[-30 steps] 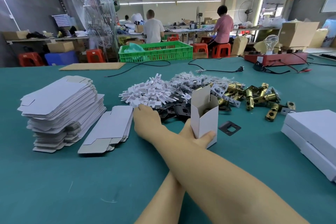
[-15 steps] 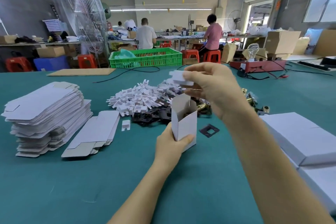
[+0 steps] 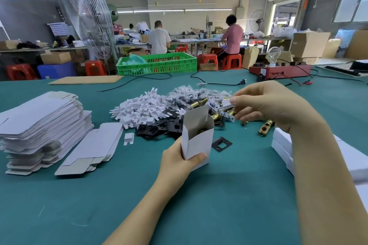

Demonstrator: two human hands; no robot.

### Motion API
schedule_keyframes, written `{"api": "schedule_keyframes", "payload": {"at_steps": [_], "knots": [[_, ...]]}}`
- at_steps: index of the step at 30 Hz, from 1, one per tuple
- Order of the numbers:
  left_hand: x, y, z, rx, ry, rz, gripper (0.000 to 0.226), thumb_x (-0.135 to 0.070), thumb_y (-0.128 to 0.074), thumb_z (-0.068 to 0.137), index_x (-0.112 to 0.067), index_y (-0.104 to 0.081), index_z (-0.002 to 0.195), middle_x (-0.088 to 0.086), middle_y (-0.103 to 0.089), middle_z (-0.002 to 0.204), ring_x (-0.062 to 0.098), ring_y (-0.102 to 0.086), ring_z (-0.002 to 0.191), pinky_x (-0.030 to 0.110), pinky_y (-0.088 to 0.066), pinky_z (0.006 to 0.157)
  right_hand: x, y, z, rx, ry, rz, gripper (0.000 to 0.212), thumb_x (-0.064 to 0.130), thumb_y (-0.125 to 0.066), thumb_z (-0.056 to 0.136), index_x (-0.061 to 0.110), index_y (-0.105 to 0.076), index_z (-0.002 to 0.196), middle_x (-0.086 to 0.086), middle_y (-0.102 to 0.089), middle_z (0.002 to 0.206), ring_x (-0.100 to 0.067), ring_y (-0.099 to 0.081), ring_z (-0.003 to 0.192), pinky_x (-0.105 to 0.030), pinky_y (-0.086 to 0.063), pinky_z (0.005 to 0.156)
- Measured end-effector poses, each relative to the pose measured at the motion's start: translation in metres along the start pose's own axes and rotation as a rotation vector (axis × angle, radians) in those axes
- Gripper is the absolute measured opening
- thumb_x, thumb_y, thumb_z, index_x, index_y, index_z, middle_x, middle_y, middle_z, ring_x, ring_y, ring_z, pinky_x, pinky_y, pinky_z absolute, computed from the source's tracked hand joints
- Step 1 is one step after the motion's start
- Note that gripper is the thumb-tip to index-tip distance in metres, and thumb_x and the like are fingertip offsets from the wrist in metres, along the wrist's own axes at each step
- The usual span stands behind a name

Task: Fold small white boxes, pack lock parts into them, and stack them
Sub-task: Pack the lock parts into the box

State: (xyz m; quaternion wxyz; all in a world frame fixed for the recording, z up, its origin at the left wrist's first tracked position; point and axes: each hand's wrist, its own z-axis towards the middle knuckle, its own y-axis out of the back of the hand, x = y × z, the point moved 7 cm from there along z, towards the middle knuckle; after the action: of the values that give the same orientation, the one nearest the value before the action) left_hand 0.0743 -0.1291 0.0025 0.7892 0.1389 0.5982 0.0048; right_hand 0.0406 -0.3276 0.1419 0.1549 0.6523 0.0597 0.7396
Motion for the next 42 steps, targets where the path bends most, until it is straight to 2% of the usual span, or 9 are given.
{"api": "schedule_keyframes", "payload": {"at_steps": [5, 9, 15, 18, 21, 28, 34, 38, 42], "knots": [[-0.001, 0.0, -0.001, -0.007, -0.029, 0.007, 0.038, -0.017, -0.079, 0.078, -0.047, -0.064, 0.094, -0.03, -0.069, 0.09, -0.009, -0.063, 0.083, 0.005, -0.045, 0.064, 0.031, -0.035, -0.003, 0.051, 0.195, -0.476, 0.025, 0.036, -0.07, 0.084, 0.011, -0.069, 0.081, -0.005, -0.071, 0.064, -0.012, -0.067, 0.053, -0.018, -0.048, 0.045], [-0.001, 0.0, -0.001, 0.002, -0.021, -0.009, 0.039, -0.019, -0.079, 0.078, -0.049, -0.063, 0.097, -0.032, -0.068, 0.09, -0.01, -0.063, 0.084, 0.004, -0.044, 0.062, 0.036, -0.07, -0.004, 0.154, 0.273, -0.726, 0.021, 0.038, -0.069, 0.083, 0.017, -0.068, 0.083, 0.003, -0.066, 0.071, -0.007, -0.06, 0.061, -0.025, -0.052, 0.057], [0.002, -0.001, 0.0, -0.002, -0.005, -0.01, 0.036, -0.022, -0.079, 0.077, -0.049, -0.06, 0.092, -0.034, -0.066, 0.088, -0.01, -0.062, 0.082, 0.004, -0.044, 0.06, 0.024, -0.095, 0.0, 0.21, 0.269, -0.908, 0.037, 0.037, -0.065, 0.087, 0.001, -0.069, 0.091, -0.018, -0.07, 0.09, -0.029, -0.064, 0.084, -0.034, -0.05, 0.066], [0.002, -0.001, 0.001, 0.002, -0.003, -0.014, 0.037, -0.024, -0.08, 0.077, -0.051, -0.06, 0.094, -0.035, -0.066, 0.089, -0.01, -0.062, 0.083, 0.004, -0.044, 0.061, 0.018, -0.098, 0.0, 0.268, 0.249, -0.928, 0.042, 0.043, -0.061, 0.089, 0.001, -0.068, 0.087, -0.013, -0.067, 0.078, -0.028, -0.059, 0.069, -0.034, -0.044, 0.057], [0.001, -0.001, 0.001, 0.004, -0.007, -0.016, 0.038, -0.023, -0.079, 0.078, -0.052, -0.06, 0.093, -0.035, -0.066, 0.09, -0.011, -0.061, 0.083, 0.004, -0.044, 0.061, 0.015, -0.095, 0.001, 0.269, 0.218, -0.946, 0.051, 0.05, -0.054, 0.092, 0.007, -0.052, 0.064, -0.006, -0.048, 0.059, -0.018, -0.04, 0.051, -0.029, -0.029, 0.048], [0.004, -0.001, 0.003, -0.004, -0.01, -0.015, 0.037, -0.018, -0.08, 0.077, -0.049, -0.062, 0.091, -0.033, -0.067, 0.089, -0.011, -0.062, 0.083, 0.003, -0.044, 0.061, 0.017, -0.08, 0.004, 0.245, 0.241, -0.817, 0.043, 0.044, -0.047, 0.098, 0.007, -0.067, 0.086, -0.01, -0.066, 0.072, -0.019, -0.066, 0.067, -0.031, -0.05, 0.063], [0.006, -0.001, 0.004, 0.0, -0.002, -0.046, 0.038, -0.015, -0.08, 0.078, -0.045, -0.063, 0.092, -0.034, -0.068, 0.088, -0.013, -0.062, 0.083, 0.002, -0.043, 0.062, -0.001, -0.034, 0.019, 0.065, 0.17, -0.601, 0.025, 0.035, -0.059, 0.093, 0.016, -0.067, 0.08, -0.004, -0.068, 0.068, -0.006, -0.061, 0.052, -0.014, -0.043, 0.045], [0.008, 0.001, 0.005, -0.018, 0.008, -0.076, 0.038, -0.015, -0.081, 0.078, -0.043, -0.065, 0.097, -0.03, -0.07, 0.093, -0.009, -0.065, 0.087, 0.005, -0.046, 0.066, -0.042, -0.015, 0.033, -0.016, 0.046, -0.586, 0.01, 0.019, -0.064, 0.089, 0.017, -0.067, 0.08, -0.008, -0.07, 0.077, -0.019, -0.068, 0.071, -0.03, -0.056, 0.063], [0.009, 0.001, 0.006, -0.024, 0.008, -0.093, 0.039, -0.018, -0.083, 0.076, -0.043, -0.065, 0.099, -0.026, -0.071, 0.097, -0.004, -0.066, 0.092, 0.013, -0.052, 0.076, -0.091, -0.019, 0.044, -0.011, -0.085, -0.607, 0.014, 0.01, -0.064, 0.087, 0.021, -0.065, 0.078, -0.003, -0.066, 0.088, -0.017, -0.064, 0.076, -0.031, -0.054, 0.069]]}}
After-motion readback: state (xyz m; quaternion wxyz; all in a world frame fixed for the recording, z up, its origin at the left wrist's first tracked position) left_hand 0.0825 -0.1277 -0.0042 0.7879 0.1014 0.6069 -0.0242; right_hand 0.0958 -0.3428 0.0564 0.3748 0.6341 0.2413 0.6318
